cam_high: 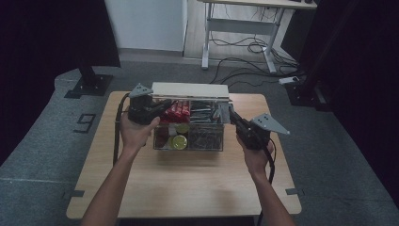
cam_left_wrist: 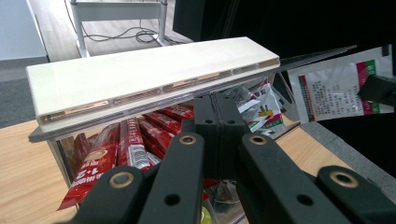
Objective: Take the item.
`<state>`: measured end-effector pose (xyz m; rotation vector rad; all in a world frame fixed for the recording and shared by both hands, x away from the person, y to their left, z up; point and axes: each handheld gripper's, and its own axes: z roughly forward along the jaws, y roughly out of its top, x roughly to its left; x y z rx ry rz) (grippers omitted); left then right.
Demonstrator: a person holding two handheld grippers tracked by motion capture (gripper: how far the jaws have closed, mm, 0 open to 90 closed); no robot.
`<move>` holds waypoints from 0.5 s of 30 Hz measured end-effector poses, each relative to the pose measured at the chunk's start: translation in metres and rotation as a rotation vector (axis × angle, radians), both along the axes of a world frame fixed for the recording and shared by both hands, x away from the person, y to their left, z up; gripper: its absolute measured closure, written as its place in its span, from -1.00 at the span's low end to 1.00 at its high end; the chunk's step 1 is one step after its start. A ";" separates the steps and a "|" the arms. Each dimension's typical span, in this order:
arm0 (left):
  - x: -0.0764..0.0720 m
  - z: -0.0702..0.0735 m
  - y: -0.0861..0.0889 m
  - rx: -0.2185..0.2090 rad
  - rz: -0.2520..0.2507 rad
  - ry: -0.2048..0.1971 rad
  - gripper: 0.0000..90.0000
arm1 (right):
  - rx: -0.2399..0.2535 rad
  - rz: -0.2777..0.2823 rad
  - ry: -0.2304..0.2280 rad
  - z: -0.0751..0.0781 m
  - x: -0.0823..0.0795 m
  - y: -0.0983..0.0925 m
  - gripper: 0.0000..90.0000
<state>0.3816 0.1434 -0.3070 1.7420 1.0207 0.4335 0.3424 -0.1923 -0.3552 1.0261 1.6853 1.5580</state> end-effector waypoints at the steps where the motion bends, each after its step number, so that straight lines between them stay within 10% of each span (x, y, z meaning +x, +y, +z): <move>1: 0.000 0.000 0.000 0.000 0.000 0.000 1.00 | 0.005 0.002 0.000 0.000 -0.001 -0.001 0.98; 15: -0.001 -0.001 0.000 0.001 0.003 -0.002 1.00 | 0.020 -0.023 -0.015 -0.003 -0.016 -0.024 0.98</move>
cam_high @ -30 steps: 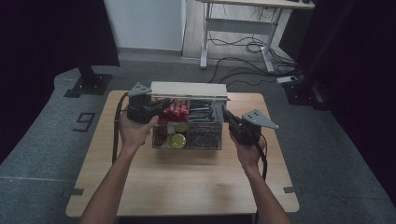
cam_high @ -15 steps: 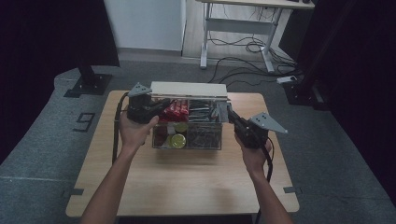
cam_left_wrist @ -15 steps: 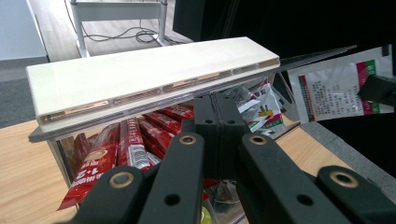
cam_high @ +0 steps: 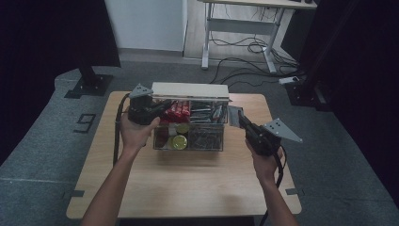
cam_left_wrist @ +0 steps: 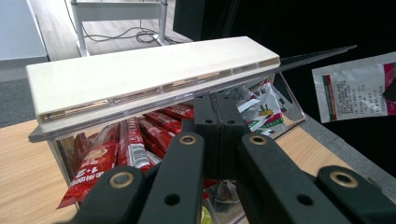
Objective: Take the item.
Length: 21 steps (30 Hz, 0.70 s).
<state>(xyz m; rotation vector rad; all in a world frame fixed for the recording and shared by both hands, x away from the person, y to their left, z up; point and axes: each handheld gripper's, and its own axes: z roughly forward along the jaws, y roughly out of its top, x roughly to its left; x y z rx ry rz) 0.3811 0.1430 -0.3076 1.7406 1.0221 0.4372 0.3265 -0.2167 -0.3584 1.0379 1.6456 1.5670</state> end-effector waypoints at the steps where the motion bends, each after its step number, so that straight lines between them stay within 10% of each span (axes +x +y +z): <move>1: 0.000 0.000 0.000 0.000 0.001 0.001 1.00 | 0.003 -0.002 -0.001 -0.001 -0.001 -0.002 0.98; 21: -0.001 0.000 -0.002 0.010 -0.003 0.006 1.00 | 0.025 -0.044 0.029 -0.019 -0.008 -0.032 0.98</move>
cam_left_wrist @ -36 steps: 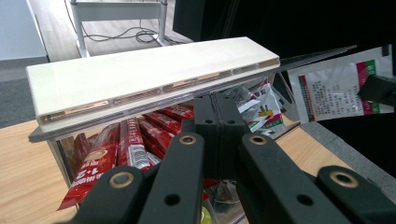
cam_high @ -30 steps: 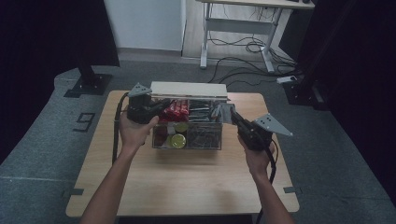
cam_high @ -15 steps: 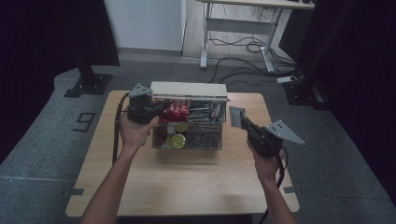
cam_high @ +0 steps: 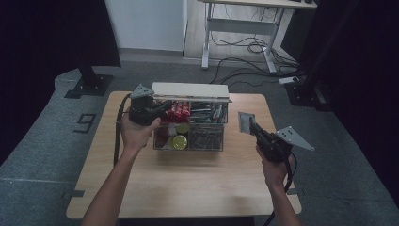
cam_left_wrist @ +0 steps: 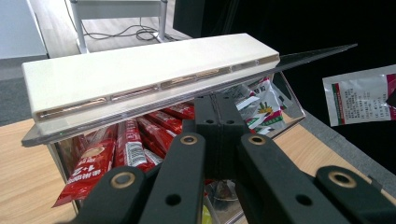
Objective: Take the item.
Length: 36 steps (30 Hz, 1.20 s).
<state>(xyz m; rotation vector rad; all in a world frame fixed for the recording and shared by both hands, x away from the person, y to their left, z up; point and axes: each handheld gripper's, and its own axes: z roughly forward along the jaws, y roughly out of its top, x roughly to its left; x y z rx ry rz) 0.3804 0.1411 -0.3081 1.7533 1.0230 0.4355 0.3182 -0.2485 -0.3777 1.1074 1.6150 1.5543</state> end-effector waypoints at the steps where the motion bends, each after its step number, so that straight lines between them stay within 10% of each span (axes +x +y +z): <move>1: 0.000 0.000 0.000 0.000 0.000 0.000 1.00 | 0.000 -0.001 0.002 -0.001 0.000 0.000 0.98; 36: -0.001 -0.002 -0.001 0.000 0.001 -0.005 1.00 | 0.021 -0.076 0.154 -0.075 0.021 -0.025 0.98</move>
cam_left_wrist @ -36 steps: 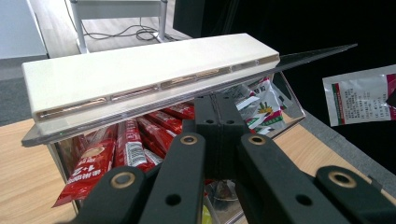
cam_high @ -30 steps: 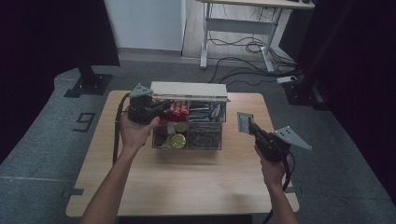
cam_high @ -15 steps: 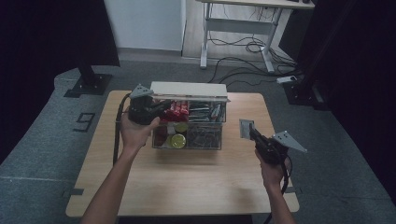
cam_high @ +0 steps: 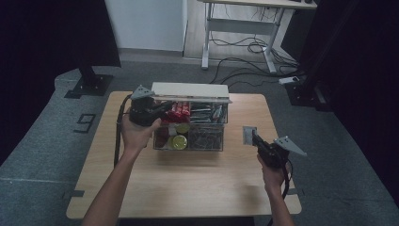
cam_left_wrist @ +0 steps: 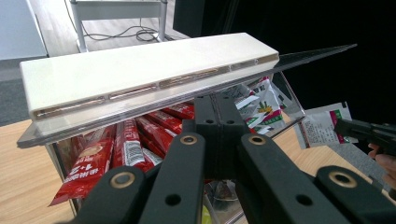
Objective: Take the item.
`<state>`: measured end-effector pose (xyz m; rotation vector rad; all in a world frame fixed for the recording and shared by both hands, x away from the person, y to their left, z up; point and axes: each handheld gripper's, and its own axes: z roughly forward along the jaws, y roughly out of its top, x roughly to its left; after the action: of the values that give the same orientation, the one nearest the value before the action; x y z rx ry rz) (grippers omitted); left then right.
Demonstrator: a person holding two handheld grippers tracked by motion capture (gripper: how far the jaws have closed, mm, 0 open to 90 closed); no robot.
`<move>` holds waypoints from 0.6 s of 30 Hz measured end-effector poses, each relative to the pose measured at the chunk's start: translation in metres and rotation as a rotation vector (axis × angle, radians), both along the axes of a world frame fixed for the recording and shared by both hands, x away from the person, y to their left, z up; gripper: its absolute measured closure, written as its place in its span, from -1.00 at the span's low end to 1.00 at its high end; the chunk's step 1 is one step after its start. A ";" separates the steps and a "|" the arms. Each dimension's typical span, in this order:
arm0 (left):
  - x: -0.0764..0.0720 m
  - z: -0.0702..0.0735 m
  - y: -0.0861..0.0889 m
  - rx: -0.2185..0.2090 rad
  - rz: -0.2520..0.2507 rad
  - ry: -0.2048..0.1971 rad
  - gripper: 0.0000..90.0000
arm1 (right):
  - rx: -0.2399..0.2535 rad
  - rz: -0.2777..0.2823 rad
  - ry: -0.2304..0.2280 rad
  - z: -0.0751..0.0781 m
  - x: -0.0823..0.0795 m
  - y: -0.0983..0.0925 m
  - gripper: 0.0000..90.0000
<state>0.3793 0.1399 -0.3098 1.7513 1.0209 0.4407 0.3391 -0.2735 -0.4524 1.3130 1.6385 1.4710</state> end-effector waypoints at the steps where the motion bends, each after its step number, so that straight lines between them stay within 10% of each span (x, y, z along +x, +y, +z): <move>1: 0.000 0.000 0.000 0.000 0.000 0.000 1.00 | 0.001 -0.001 0.004 -0.001 0.000 0.000 0.98; 18: 0.000 0.000 0.000 0.001 0.000 0.002 1.00 | -0.006 -0.020 0.071 -0.029 0.008 -0.004 0.98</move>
<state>0.3793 0.1399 -0.3095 1.7533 1.0219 0.4400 0.3473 -0.2779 -0.4811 1.3885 1.6683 1.4219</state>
